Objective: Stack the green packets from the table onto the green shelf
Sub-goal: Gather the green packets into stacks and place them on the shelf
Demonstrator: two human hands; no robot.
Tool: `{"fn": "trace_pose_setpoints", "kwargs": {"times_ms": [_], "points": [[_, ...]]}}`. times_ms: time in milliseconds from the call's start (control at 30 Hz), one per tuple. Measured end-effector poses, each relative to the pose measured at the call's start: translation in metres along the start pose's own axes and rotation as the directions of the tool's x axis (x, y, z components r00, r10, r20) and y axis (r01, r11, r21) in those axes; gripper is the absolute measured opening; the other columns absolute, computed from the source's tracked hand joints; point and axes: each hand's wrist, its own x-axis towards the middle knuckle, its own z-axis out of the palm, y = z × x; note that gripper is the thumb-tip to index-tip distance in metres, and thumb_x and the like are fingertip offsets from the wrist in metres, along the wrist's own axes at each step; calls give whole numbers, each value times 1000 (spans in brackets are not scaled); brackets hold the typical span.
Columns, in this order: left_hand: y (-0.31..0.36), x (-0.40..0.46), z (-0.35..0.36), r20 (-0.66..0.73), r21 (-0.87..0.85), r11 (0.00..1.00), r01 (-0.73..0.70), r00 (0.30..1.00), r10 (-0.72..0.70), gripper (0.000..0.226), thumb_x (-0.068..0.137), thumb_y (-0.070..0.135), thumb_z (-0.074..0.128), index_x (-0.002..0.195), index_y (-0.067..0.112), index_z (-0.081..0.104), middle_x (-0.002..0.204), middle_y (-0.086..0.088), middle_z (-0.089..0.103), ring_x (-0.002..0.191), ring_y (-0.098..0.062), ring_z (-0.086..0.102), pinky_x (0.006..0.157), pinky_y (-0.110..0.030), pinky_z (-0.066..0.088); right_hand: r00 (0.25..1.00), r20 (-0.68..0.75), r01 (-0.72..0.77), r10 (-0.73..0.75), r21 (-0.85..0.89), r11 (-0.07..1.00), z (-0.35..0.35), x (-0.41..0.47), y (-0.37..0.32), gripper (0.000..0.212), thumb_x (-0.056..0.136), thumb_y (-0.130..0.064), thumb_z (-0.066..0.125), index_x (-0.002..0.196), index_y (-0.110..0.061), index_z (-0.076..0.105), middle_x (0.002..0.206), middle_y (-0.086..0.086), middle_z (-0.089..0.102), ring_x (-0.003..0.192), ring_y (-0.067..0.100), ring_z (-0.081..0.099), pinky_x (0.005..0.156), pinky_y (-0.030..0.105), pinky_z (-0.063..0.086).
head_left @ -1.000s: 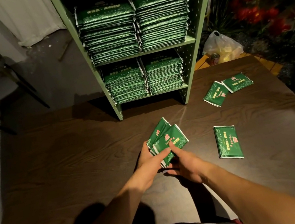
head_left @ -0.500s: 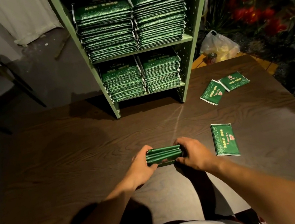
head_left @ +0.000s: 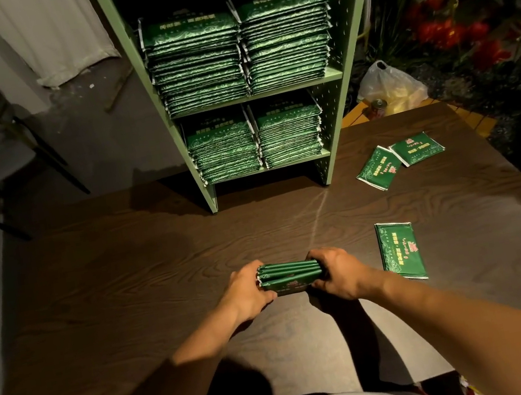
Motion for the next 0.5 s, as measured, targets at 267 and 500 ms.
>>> {"fn": "trace_pose_setpoints", "kwargs": {"times_ms": [267,500], "points": [[26,-1,-35,61,51,988,-146,988,143,24,90,15,75,112,21,69,106,7,71,100,-6,66,95,-30,54,999,33,-37,35,80,996,-43,-4,-5,41,82,-17,76,112,-26,49,111,1,64,101,18,64,89,35,55],[66,-6,-69,58,165,951,-263,965,257,24,89,26,77,110,21,68,79,16,65,65,7,61,57,-5,39,995,-100,14,-2,121,993,-89,-5,-11,30,79,-13,80,93,-26,57,94,-7,68,86,13,66,77,29,55]]}}
